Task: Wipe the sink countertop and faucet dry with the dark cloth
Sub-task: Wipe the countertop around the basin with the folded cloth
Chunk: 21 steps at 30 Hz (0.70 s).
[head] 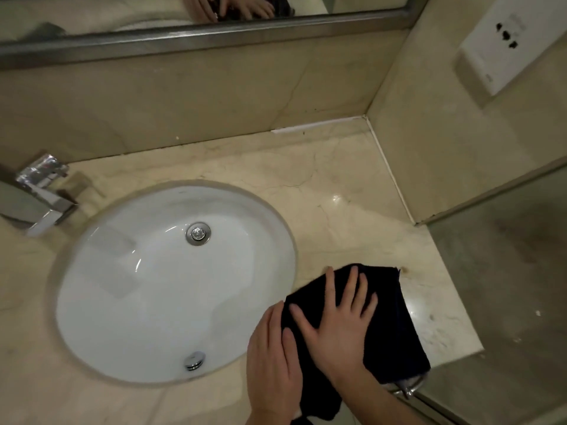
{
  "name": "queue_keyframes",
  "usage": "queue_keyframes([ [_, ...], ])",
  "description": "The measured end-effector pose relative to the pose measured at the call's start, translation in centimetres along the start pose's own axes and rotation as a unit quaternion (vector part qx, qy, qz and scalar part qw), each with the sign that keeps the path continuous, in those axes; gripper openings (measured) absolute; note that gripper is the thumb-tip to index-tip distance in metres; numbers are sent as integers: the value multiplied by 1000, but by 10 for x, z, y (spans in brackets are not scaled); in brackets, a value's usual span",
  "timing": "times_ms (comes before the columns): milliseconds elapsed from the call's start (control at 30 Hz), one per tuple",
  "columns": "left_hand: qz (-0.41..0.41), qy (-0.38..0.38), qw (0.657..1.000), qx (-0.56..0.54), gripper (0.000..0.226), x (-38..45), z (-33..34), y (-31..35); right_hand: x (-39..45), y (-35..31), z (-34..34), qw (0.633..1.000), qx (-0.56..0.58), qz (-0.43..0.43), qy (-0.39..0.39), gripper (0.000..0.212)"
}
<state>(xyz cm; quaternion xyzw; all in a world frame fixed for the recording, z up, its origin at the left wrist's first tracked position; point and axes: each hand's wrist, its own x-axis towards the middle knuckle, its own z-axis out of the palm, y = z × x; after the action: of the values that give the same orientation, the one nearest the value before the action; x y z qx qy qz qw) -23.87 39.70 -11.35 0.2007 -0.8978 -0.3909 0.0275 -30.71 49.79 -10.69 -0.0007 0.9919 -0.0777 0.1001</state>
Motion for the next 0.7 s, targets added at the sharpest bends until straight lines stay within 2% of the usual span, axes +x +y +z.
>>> queue_keyframes([
  [167,-29,4,999,-13,52,0,-1,7,45,-12,0,999,9,-7,41,99],
  [300,18,-24,999,28,45,3,3,4,104,-31,-11,999,5,-32,43,96],
  [333,8,-23,999,32,46,4,4,3,119,-35,-13,999,8,-38,38,97],
  [433,-32,4,999,-5,55,8,3,5,157,-44,-21,997,14,-74,33,103],
  [600,-3,12,1000,11,54,13,5,-4,221,-60,-36,994,32,-107,17,108],
  [700,0,40,999,15,51,10,8,-7,220,-51,-39,992,70,-108,18,106],
])
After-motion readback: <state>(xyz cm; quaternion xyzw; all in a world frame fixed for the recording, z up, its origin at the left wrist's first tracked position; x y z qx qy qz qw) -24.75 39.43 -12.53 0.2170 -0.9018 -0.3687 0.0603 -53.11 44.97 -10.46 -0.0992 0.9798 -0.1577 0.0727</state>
